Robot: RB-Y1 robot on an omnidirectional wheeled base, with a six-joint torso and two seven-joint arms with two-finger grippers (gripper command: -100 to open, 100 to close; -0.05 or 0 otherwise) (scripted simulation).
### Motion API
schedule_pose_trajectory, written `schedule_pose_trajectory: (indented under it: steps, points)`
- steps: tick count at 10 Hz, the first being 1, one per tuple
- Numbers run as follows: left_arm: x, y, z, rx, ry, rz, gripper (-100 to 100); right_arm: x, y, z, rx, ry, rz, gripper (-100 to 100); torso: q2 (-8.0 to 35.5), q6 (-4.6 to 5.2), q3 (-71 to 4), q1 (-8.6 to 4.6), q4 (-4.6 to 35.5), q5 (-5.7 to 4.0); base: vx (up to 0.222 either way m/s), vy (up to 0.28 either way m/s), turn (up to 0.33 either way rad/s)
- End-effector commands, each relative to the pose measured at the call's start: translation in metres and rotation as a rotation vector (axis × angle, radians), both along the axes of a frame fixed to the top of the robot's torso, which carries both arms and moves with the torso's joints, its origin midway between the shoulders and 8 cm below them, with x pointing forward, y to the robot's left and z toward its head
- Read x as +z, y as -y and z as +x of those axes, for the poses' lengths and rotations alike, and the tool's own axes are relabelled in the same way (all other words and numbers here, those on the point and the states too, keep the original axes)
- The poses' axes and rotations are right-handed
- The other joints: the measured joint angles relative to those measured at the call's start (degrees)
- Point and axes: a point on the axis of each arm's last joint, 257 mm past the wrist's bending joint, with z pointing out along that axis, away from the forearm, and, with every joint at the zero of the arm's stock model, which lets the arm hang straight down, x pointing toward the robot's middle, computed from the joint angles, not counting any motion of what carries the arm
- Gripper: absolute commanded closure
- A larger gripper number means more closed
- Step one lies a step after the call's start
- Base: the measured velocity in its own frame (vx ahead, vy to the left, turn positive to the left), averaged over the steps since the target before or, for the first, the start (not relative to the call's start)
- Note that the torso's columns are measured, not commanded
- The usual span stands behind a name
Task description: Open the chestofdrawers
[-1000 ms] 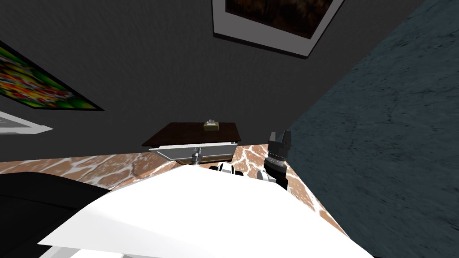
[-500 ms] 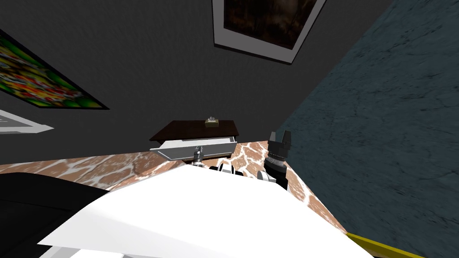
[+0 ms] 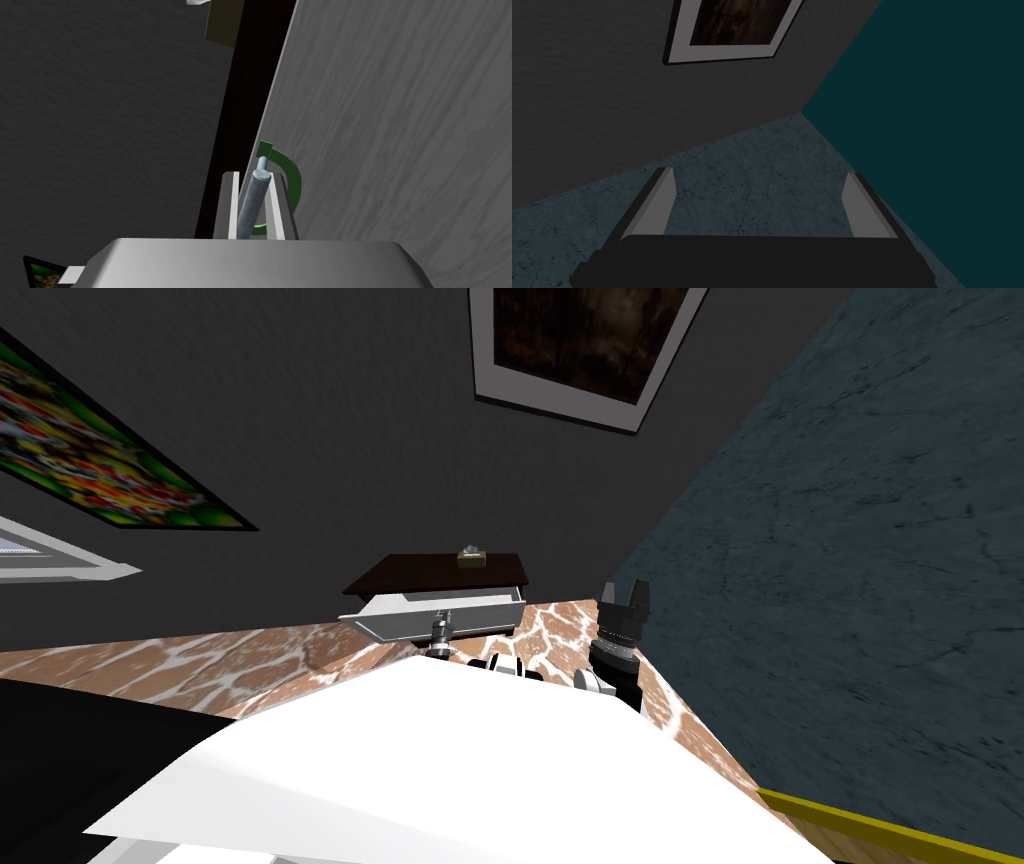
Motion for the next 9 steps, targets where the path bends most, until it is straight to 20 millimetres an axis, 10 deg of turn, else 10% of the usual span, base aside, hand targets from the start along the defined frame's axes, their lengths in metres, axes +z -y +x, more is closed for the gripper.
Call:
schedule_pose_trajectory:
  steps: [1, 7, 8, 9]
  points:
    - [0.0, -0.005, 0.013, -0.005, 0.003, -0.011, 100, 0.0, 0.0, 0.0, 0.0, 0.0, 0.0, 0, 0.0, 0.06, 0.0, -0.07, 0.0, 0.01, -0.087, -0.059, -0.009]
    - [0.004, -0.039, 0.041, 0.012, 0.01, -0.002, 100, 0.0, 0.0, 0.0, 0.0, 0.0, 0.0, 0, 0.1, 0.03, 0.1, -0.08, 0.0, -0.04, -0.097, -0.057, -0.022]
    - [0.011, -0.046, 0.056, 0.009, 0.004, 0.001, -100, 0.0, 0.0, 0.0, 0.0, 0.0, 0.0, 0, 0.1, 0.01, 0.1, -0.09, 0.1, -0.07, -0.106, -0.06, 0.046]
    - [0.016, -0.048, 0.066, 0.005, 0.004, 0.0, -100, 0.0, 0.0, 0.0, 0.0, 0.0, 0.0, 0, 0.1, -0.11, 0.1, 0.02, 0.0, -0.09, -0.098, -0.043, 0.055]
